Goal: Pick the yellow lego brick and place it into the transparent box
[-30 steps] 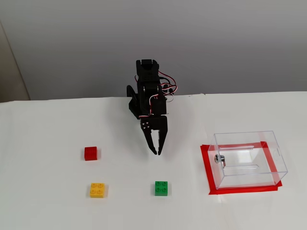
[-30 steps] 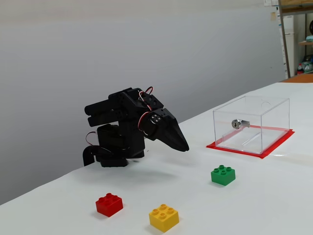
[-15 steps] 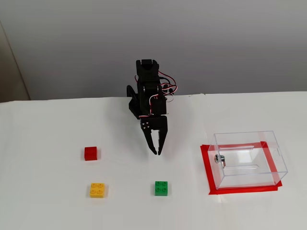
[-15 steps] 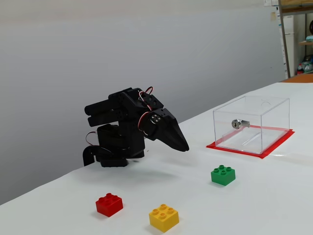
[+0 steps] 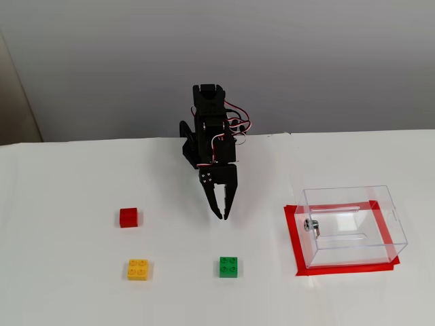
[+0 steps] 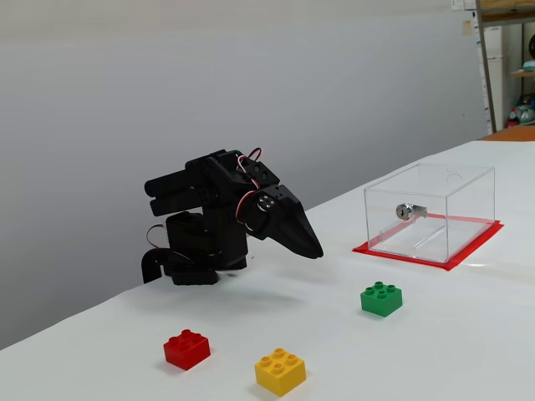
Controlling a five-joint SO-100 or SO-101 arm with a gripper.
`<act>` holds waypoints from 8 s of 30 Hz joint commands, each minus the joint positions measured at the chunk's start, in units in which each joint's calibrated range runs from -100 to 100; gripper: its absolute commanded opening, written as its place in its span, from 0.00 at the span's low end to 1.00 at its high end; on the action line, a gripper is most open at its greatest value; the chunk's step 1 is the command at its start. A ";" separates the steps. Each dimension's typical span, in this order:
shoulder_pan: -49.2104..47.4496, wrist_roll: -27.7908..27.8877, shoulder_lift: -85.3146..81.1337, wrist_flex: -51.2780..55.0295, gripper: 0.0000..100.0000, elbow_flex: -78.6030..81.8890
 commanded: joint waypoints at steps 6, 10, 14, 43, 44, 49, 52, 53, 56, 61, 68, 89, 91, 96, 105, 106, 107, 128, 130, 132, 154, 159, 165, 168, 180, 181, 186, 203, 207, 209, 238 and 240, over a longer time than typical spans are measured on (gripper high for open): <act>0.40 -0.21 -0.51 0.36 0.02 0.77; 0.77 -0.27 -0.51 0.36 0.02 0.77; 0.85 -0.27 -0.51 0.36 0.02 0.77; 6.91 -1.62 13.07 1.14 0.03 -31.50; 7.95 -1.62 15.96 1.14 0.03 -33.31; 15.27 -1.62 29.11 1.31 0.03 -44.07; 21.25 -1.68 35.56 1.31 0.03 -49.04; 22.96 -1.68 37.34 1.31 0.03 -50.04; 28.13 -1.68 42.01 1.23 0.03 -51.21; 35.38 -1.73 49.56 0.70 0.03 -51.12; 40.70 -1.78 63.39 0.27 0.03 -54.83; 39.67 -1.15 88.42 1.31 0.03 -82.59; 38.56 -1.15 90.71 1.31 0.03 -84.31; 35.38 -1.15 96.48 1.31 0.03 -88.38; 34.56 -1.15 107.17 1.31 0.03 -98.05; 34.64 -1.15 108.02 1.31 0.03 -99.04; 35.08 -1.15 108.78 1.40 0.03 -99.95; 42.70 -5.49 109.97 8.88 0.03 -102.48; 42.47 -7.47 109.97 8.88 0.03 -102.48; 42.03 -9.35 109.97 8.80 0.03 -102.57; 39.22 -17.23 104.80 4.62 0.37 -103.84; 39.37 -17.91 107.85 4.27 0.37 -104.02; 38.78 -25.79 112.35 5.32 0.37 -108.00; 38.33 -29.34 113.28 5.32 0.37 -108.00; 38.04 -41.86 115.49 5.32 0.37 -108.27; 38.11 -41.86 115.57 4.97 0.37 -108.27; 38.11 -41.97 115.91 3.14 0.37 -109.62; 38.04 -41.92 126.52 6.45 0.37 -116.04; 38.26 -41.92 127.11 6.45 0.37 -116.04; 38.26 -41.92 127.20 6.36 0.37 -116.04; 38.56 -41.60 132.71 5.84 0.37 -120.47; 38.48 -41.50 132.71 5.75 0.37 -120.47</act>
